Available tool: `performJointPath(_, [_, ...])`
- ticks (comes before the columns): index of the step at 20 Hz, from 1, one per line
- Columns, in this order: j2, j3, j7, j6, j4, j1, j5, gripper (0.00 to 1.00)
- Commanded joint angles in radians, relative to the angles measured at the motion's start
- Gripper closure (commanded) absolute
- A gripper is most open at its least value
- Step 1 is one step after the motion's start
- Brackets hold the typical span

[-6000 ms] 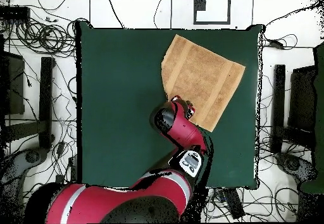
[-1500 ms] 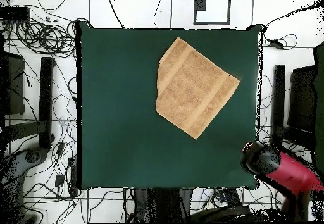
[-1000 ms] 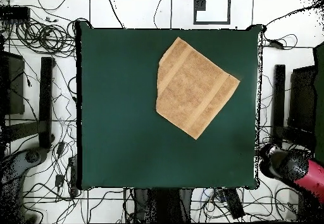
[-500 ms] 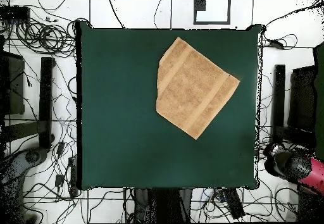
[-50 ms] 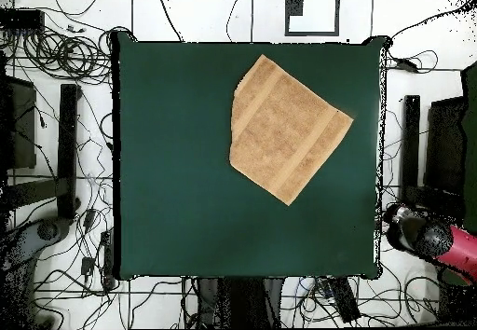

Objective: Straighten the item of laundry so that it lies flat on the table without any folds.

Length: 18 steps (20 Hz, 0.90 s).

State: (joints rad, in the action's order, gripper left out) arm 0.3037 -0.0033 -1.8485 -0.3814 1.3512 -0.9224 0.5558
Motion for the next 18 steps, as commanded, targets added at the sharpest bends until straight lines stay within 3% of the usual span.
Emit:
performJointPath(1, [-0.059, 0.21, 0.271, -0.083, -0.036, -0.017, 0.053, 1.0])
performJointPath(9, [-0.064, 0.258, 0.264, -0.135, -0.045, -0.051, 0.071, 1.0])
performJointPath(12, [-0.081, 0.27, 0.257, -0.285, -0.06, -0.069, 0.001, 1.0])
performJointPath(18, [-0.067, 0.275, 0.232, -0.371, -0.057, -0.064, -0.01, 1.0])
